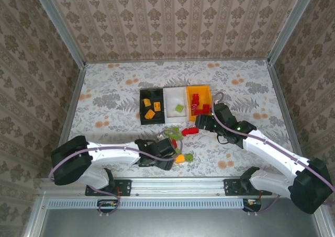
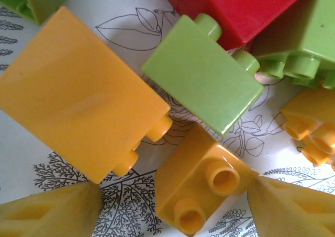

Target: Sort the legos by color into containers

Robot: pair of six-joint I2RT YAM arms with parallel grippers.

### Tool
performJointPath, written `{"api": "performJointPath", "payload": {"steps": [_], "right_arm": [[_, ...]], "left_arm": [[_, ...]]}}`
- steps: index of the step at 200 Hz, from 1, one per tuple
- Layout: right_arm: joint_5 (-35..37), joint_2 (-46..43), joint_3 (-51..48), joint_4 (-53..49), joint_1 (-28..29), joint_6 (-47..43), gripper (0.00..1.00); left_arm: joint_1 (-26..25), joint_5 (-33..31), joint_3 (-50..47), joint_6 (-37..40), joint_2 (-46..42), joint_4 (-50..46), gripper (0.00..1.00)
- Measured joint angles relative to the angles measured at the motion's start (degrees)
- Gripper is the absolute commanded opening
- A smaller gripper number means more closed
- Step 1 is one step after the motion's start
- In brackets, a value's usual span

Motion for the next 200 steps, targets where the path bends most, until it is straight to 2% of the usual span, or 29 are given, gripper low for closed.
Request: {"api": "performJointPath", "payload": {"steps": [14, 40, 63, 109, 200], "right_arm": [[0.0, -0.31, 0.0, 0.0, -0.11, 0.0, 0.85], [0.0, -0.42, 0.0, 0.02, -0.17, 0.0, 0.85], [0.0, -0.42, -0.02, 0.02, -0.44, 0.0, 0.85], [0.0, -0.44, -0.31, 0.07, -0.81, -0.02, 0.85], [-0.02, -0.85, -0.39, 0.04, -1.36, -0.11, 0.85]], "left_arm": [[-0.15, -0.2, 0.72, 0.04, 0.85, -0.68, 0.74], [-0.39, -1.11, 1.81, 0.76, 1.97, -2.38, 0.66], [-0.59, -1.22, 2.58, 1.2, 2.64, -3.21, 0.71], [-0.81, -1.22, 3.52, 1.66, 3.61, -3.8, 0.74], [-1.73, -2.56, 3.48, 3.65, 3.19, -2.12, 0.72]]}}
